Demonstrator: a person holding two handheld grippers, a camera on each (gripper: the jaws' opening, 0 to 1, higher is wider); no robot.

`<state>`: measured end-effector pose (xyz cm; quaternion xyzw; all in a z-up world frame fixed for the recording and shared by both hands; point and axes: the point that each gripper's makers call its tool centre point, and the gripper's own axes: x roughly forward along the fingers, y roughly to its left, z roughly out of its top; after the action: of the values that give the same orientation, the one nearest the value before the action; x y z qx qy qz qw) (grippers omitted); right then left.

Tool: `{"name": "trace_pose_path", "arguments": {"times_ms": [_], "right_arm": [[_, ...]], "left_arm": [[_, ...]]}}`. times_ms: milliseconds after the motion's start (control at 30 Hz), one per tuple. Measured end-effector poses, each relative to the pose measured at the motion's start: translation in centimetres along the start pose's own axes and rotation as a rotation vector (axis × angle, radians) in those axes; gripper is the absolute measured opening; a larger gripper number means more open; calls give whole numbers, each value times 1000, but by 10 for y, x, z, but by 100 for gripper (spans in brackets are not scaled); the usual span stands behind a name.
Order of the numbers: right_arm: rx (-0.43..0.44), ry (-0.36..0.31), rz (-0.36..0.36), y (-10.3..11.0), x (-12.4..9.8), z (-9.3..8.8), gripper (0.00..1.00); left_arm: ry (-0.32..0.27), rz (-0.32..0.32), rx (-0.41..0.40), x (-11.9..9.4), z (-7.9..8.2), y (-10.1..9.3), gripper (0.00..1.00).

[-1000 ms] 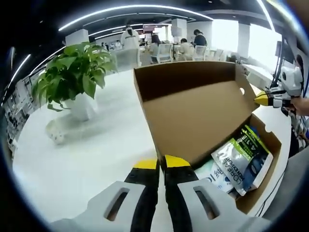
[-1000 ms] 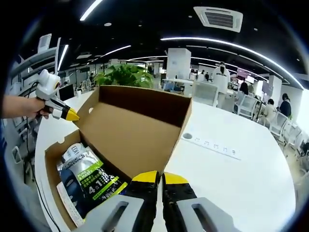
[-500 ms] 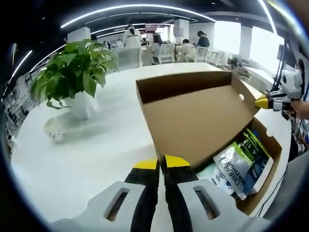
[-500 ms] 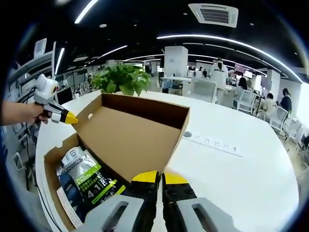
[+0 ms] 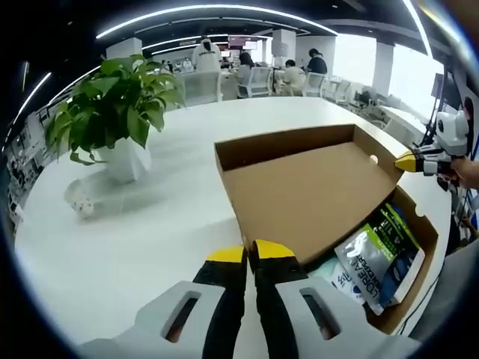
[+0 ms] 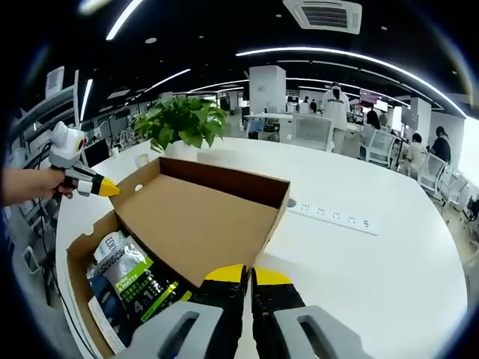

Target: Operate the shoe box by opening the lid, removing the specified soft item, and placing it in the target area until the item is outside and the box remains undamaged.

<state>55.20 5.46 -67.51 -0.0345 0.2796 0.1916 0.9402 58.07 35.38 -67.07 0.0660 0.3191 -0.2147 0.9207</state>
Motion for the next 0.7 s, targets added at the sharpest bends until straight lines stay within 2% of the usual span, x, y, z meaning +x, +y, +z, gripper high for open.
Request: {"name": "trace_pose_path", "arguments": {"times_ms": [700], "right_arm": [[37,29,-2,-5,13,-6,0]], "left_arm": [[18,9,-47,12,-2,3,3]]}}
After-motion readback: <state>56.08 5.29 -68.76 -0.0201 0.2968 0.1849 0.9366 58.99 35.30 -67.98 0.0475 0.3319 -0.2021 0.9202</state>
